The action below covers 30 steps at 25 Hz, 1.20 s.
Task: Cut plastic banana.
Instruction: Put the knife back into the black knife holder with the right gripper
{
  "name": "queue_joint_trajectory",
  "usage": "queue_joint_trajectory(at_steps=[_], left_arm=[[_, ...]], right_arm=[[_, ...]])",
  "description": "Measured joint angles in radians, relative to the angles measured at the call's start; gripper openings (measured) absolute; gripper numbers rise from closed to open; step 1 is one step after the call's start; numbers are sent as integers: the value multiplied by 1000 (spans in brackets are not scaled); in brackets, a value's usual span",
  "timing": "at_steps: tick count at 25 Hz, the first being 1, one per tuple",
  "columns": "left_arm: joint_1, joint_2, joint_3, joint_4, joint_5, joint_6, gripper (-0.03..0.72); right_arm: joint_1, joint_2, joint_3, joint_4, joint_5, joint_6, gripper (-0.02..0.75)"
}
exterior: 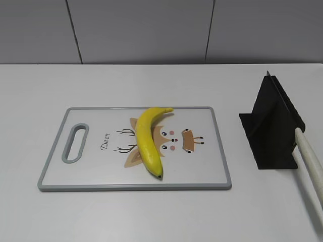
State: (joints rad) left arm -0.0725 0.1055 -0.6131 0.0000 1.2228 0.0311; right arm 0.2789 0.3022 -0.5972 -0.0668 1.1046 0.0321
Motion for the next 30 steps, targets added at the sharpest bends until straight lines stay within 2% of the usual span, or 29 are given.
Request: queue_joint_trajectory(at_steps=[6,15,24,30], left_arm=[[0,-106,11,0,0,1,588],[0,-111,71,-6,-1,22,588],[0,-111,97,-8,-139,26,575],[0,-111,119,-10,-133,27,559]], right_arm=[[0,-146,48,46,58,-38,587],[0,-292,49,80,60,-82,587],[0,-307,49,86,60,-87,587],[0,-307,86,97,-49,-94,587]])
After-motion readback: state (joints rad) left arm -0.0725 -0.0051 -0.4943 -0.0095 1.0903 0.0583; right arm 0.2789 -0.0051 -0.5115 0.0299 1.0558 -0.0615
